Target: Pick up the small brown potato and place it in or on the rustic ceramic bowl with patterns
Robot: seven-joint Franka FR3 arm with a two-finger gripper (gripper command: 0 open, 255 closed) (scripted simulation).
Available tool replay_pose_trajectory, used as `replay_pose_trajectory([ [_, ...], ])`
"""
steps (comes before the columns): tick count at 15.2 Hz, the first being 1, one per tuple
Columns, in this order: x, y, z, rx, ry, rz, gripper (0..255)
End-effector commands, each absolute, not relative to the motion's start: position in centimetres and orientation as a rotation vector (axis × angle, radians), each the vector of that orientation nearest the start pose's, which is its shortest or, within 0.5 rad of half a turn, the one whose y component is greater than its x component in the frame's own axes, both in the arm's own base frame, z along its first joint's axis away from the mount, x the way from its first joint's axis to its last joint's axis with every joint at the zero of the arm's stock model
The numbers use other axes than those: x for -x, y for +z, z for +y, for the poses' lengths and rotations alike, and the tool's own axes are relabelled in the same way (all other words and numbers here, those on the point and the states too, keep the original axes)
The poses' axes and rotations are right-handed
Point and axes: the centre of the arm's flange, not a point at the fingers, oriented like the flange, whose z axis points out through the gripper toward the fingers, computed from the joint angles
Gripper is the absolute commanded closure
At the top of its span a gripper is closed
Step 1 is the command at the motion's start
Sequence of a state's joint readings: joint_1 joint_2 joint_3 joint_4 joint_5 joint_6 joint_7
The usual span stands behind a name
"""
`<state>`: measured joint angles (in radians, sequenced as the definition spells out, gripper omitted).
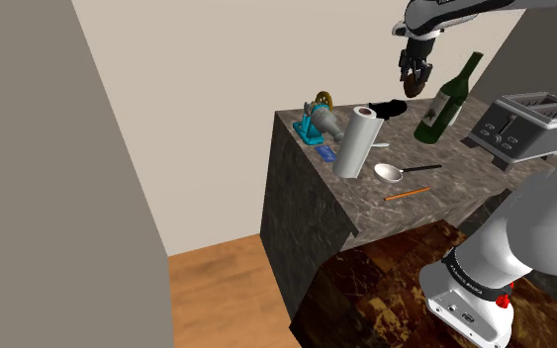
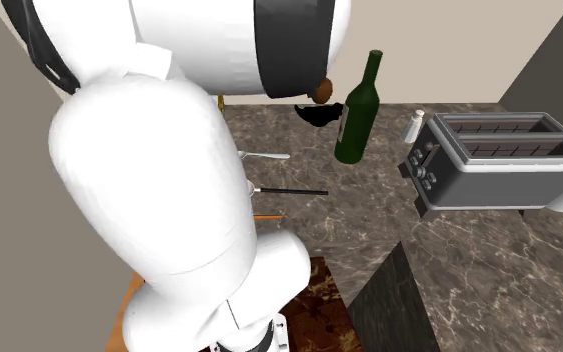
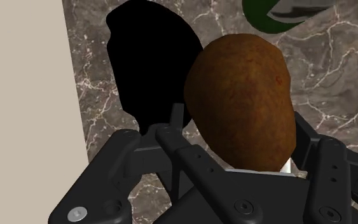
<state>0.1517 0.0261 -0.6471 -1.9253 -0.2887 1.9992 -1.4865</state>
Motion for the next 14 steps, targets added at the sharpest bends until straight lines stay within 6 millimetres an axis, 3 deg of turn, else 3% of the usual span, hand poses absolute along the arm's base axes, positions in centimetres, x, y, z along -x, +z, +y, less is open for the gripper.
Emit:
replay_pose_trajectory([
  [1, -51.8, 48.5, -29.9, 2.825, 0.345, -1.746, 255],
  [7, -58.5, 48.4, -34.2, 2.825, 0.345, -1.746, 255],
  [14, -58.5, 44.7, -34.2, 2.825, 0.345, -1.746, 255],
])
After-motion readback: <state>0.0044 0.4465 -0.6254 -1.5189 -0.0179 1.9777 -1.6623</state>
